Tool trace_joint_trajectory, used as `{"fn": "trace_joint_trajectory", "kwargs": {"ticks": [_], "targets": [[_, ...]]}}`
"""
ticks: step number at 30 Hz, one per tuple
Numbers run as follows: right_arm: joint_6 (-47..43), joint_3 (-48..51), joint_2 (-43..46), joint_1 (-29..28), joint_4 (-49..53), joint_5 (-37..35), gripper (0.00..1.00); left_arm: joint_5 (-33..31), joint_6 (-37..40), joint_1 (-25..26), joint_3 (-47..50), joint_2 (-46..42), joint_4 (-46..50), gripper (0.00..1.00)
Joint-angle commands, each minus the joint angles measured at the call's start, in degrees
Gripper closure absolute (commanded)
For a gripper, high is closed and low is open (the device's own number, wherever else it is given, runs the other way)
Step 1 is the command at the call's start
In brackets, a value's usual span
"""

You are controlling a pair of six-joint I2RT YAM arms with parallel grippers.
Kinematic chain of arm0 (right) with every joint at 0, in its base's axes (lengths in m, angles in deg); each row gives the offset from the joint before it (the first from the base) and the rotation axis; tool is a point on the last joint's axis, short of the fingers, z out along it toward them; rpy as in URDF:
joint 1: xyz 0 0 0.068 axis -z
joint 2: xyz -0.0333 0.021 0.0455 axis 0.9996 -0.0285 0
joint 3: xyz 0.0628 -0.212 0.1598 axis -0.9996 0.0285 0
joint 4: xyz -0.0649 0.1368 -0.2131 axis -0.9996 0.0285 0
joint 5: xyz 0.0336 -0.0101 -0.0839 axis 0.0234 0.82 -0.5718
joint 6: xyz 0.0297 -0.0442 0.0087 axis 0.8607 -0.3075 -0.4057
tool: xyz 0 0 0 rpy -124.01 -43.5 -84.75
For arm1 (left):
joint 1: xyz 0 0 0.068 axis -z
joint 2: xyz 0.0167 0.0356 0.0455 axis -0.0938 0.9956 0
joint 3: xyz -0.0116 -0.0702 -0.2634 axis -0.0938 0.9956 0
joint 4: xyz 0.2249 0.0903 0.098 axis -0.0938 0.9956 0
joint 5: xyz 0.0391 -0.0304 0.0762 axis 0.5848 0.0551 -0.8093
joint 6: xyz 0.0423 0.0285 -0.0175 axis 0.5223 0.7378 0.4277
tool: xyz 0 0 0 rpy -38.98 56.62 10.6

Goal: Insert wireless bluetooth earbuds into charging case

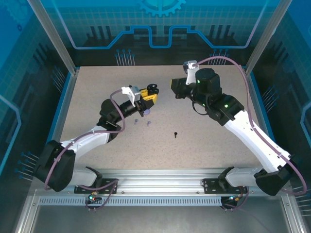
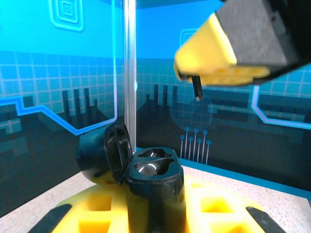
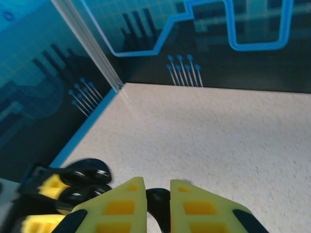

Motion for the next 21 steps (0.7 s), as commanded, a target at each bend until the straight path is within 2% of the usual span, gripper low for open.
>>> {"fn": "trace_joint_trajectory", "kwargs": {"ticks": [1,6,12,21], "targets": [[-4.99,0.88,2.59,0.34,-6.46,5.42,0.87,2.97,5.41,1.51,-2.13,1.05,-5.91,1.00],[-8.65,4.34,4.98,0.28,-11.79,10.66,0.87,5.37,9.87,2.42,-4.90,2.46,-4.74,1.00],[-10.23,9.28,6.90,0.32,-18.68,15.62,0.88,5.73,9.56,3.13,-6.08,4.38,-8.22,1.00],[-9.48,11.94,6.47,-0.85,-22.74,16.70,0.88,5.21,8.92,4.36,-5.69,6.31,-10.91,1.00]]}}
